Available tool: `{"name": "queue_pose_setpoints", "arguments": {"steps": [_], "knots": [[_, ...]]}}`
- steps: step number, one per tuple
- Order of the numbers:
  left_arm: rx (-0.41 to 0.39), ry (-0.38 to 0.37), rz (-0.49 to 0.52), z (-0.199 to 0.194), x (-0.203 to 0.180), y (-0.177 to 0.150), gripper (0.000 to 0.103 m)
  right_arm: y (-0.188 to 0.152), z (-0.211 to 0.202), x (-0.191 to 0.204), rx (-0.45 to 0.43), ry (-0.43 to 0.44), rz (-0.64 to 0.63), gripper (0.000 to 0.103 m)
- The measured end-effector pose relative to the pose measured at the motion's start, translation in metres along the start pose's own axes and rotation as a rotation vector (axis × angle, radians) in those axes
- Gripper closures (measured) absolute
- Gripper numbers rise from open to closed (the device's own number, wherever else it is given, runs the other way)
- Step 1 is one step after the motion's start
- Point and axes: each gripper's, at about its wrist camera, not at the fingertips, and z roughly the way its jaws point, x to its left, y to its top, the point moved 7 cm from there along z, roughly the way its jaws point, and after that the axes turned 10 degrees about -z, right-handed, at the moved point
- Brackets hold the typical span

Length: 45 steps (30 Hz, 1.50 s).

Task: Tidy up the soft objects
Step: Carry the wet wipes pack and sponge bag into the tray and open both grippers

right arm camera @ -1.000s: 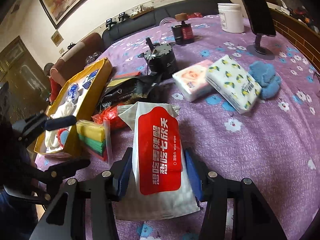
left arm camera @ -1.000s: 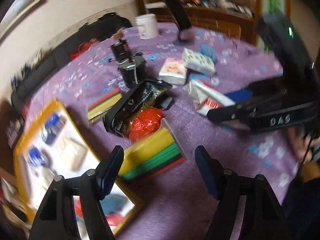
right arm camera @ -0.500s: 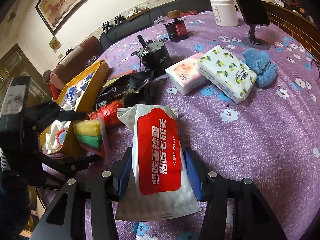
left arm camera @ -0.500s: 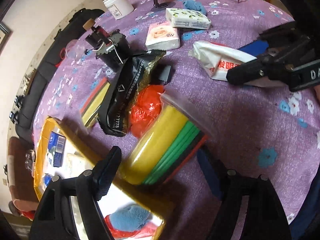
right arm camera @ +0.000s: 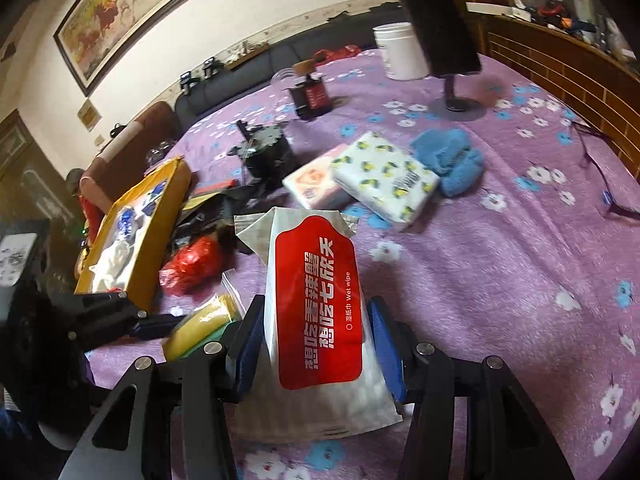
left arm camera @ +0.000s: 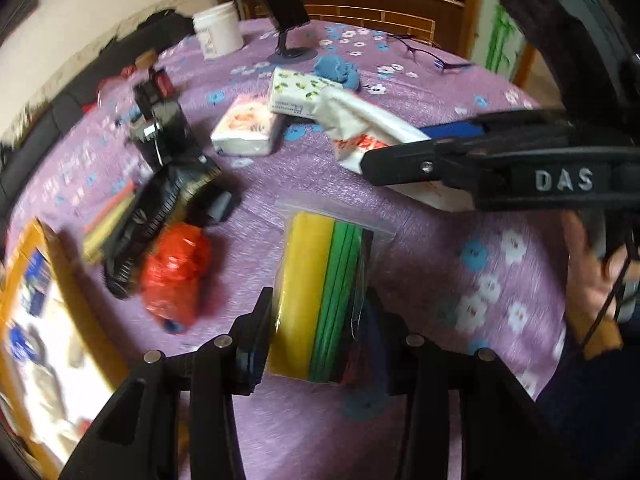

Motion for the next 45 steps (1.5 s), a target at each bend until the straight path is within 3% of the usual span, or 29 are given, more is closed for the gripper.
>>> {"name": "queue_pose_setpoints", "arguments": {"steps": [6, 17, 26, 35, 45], "knots": [[-0.037, -0.018, -0.099, 0.009, 0.002, 0.0, 0.064, -0.008, 0.0, -0.008, 0.014, -0.003, 0.024, 0.048], [-0.21, -0.062, -0.247, -0.019, 0.022, 0.013, 0.066, -0.005, -0.011, -0.008, -0.011, -0.023, 0.032, 0.048], [-0.345, 0.068, -0.321, -0.04, 0.049, 0.025, 0.066, 0.0, -0.008, 0.004, -0.005, -0.017, 0.017, 0.048], [-0.397, 0.141, -0.349, -0.052, 0.065, 0.025, 0.066, 0.006, -0.007, 0.018, -0.001, -0.014, -0.005, 0.048], [-0.423, 0.163, -0.352, -0.06, 0.074, 0.023, 0.066, 0.019, -0.004, 0.043, 0.005, -0.008, -0.058, 0.048]]}}
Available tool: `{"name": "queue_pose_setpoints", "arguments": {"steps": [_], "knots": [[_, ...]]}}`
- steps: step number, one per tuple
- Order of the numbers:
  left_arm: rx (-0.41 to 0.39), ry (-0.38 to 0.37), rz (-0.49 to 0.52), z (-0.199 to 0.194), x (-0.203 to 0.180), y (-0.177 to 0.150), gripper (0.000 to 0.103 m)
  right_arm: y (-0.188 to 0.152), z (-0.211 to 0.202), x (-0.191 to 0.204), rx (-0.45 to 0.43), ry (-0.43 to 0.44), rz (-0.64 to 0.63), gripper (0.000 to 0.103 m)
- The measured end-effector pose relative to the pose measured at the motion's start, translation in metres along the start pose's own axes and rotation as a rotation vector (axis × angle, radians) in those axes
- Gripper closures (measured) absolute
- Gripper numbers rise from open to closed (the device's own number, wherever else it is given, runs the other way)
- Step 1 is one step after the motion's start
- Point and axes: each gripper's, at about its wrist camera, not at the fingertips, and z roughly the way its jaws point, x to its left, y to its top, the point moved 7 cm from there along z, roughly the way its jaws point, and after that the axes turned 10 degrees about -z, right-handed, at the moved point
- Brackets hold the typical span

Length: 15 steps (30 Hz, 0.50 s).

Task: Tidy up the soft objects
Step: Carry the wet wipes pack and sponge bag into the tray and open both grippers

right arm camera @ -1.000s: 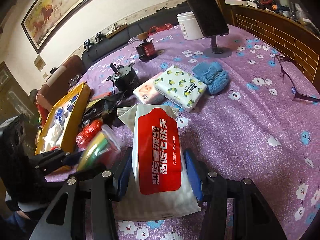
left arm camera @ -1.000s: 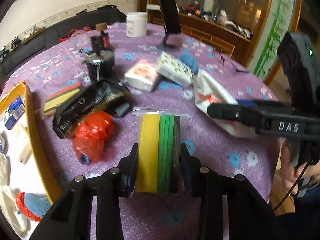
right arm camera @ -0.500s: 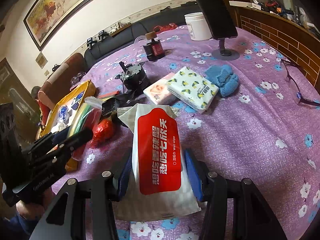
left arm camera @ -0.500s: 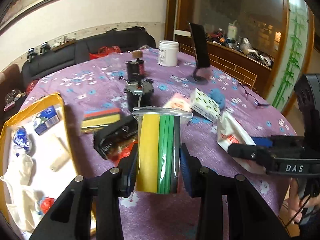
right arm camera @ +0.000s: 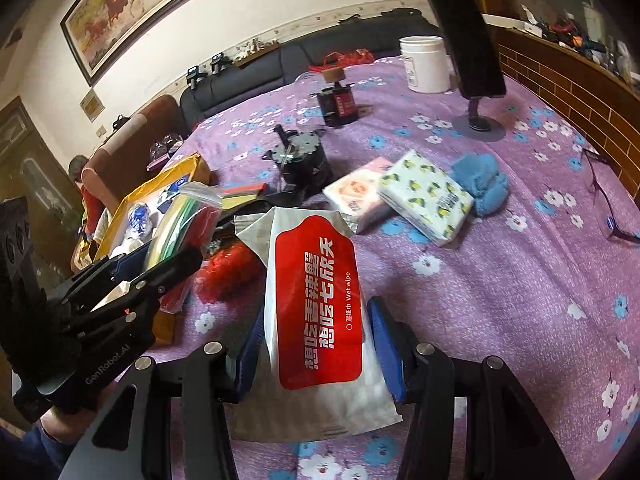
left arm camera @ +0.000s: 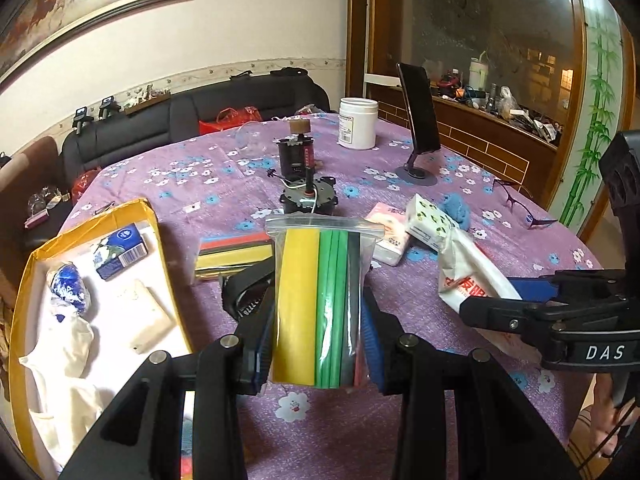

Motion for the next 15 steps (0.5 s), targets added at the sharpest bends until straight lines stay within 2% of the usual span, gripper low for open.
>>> {"name": "queue_pose_setpoints", "arguments": {"steps": [8, 11, 15], "knots": [[-0.01, -0.007, -0.037, -0.017, 0.022, 0.005, 0.066, 0.017, 0.01, 0.032, 0.009, 0.029, -0.058, 0.048], [-0.005, -0.016, -0.074, -0.023, 0.039, 0.009, 0.066, 0.025, 0.015, 0.048, 0.01, 0.049, -0.085, 0.048], [-0.027, 0.014, -0.12, -0.035, 0.069, 0.016, 0.066, 0.033, 0.024, 0.071, 0.015, 0.073, -0.124, 0.048]]}}
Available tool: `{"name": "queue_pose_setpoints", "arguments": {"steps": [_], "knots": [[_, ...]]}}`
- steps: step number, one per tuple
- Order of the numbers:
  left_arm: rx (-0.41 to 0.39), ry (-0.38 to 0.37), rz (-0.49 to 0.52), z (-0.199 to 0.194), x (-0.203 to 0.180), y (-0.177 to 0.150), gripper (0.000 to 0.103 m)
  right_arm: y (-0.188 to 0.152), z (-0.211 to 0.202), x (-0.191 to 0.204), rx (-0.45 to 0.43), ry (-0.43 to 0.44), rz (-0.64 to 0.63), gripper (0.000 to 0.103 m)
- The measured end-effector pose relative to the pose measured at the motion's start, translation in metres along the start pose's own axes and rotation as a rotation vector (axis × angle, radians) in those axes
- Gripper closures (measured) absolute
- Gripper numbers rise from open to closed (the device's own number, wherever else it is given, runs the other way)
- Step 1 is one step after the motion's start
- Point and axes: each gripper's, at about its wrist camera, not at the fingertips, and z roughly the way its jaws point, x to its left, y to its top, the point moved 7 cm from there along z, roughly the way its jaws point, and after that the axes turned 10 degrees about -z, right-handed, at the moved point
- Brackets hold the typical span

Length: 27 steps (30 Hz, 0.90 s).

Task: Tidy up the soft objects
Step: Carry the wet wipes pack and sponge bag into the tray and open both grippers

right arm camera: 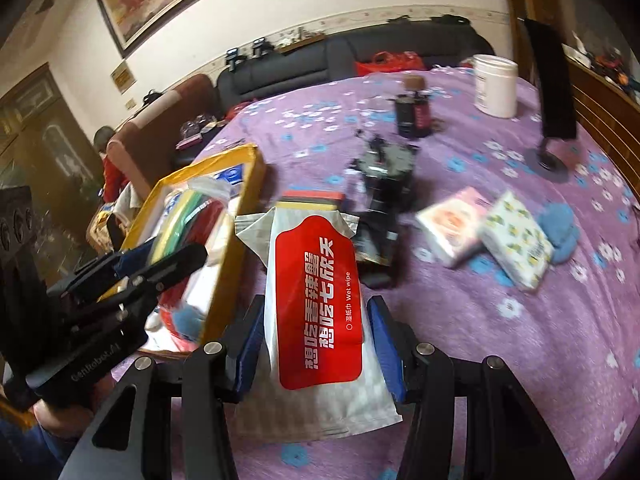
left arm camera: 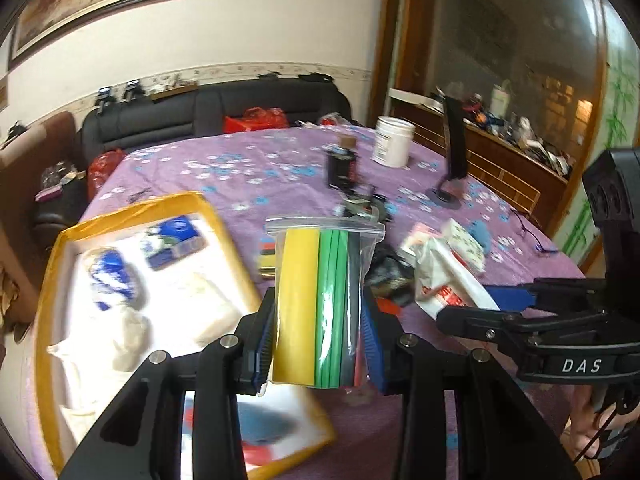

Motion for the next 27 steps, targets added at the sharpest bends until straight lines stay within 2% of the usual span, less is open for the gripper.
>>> {"name": "queue_pose_setpoints", "arguments": {"steps": [7, 13, 20, 27], "knots": [[-0.034, 0.058, -0.077, -0.016, 0.052, 0.015, 0.066, 0.017, 0.013, 0.034, 0.008, 0.043, -0.047, 0.048], [-0.036, 0.118, -0.154, -0.021, 0.102, 0.023, 0.066, 0.031, 0.03, 0.078, 0.02, 0.085, -0.128, 0.048], [0.032, 0.163, -0.247, -0.013, 0.148, 0.011, 0.066, 0.029, 0.07, 0.127, 0.076, 0.148, -0.2, 0.048], [0.055, 0.196, -0.273, -0.011, 0.164, 0.002, 0.065, 0.026, 0.102, 0.145, 0.111, 0.173, -0.222, 0.046]]}}
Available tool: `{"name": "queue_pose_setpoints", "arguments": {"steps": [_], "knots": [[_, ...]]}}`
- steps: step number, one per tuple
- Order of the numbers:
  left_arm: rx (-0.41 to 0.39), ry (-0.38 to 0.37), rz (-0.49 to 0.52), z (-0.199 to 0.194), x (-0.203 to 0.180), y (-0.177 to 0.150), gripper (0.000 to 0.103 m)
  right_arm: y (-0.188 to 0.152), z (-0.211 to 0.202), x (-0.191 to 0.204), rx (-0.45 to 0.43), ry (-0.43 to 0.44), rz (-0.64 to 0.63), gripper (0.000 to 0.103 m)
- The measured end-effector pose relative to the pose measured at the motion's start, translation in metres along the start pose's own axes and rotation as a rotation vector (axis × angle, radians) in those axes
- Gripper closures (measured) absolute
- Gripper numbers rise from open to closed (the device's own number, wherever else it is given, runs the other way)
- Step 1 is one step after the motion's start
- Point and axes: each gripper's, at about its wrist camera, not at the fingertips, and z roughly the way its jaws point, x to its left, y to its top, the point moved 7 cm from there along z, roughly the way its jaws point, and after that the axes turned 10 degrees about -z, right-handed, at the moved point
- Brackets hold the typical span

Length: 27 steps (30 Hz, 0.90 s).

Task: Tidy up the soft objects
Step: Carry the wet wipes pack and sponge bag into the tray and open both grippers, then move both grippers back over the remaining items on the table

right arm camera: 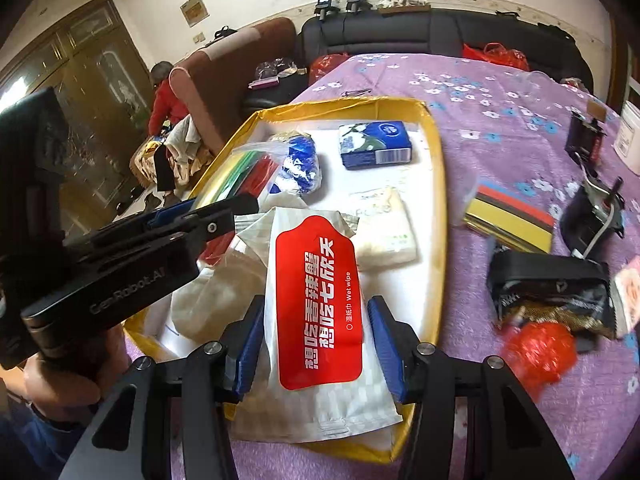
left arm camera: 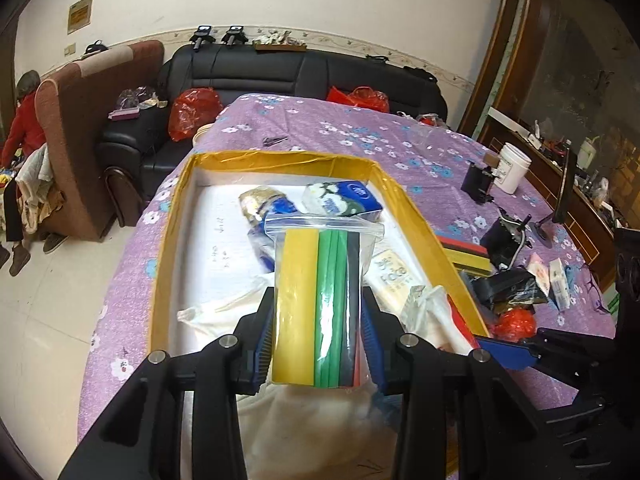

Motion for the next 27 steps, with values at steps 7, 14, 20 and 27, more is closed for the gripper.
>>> {"name": "queue_pose_setpoints", "arguments": {"steps": [7, 14, 20, 27], "knots": [[0.01, 0.022, -0.042, 0.0, 0.011, 0.0, 0.047, 0.003, 0.004, -0.002, 0.01, 0.034, 0.0, 0.037], [-0.029, 0.022, -0.022, -0.011, -0.004, 0.005, 0.047, 0.001, -0.028, -0.008, -0.051, 0.052, 0.026, 0.037], [-0.076, -0.023, 0.031, -0.028, -0.038, 0.004, 0.047, -0.014, -0.069, -0.042, -0.115, 0.016, 0.11, 0.035], [-0.044, -0.124, 0.142, -0.026, -0.115, -0.023, 0.047, -0.061, -0.109, -0.119, -0.144, -0.102, 0.263, 0.029]]}}
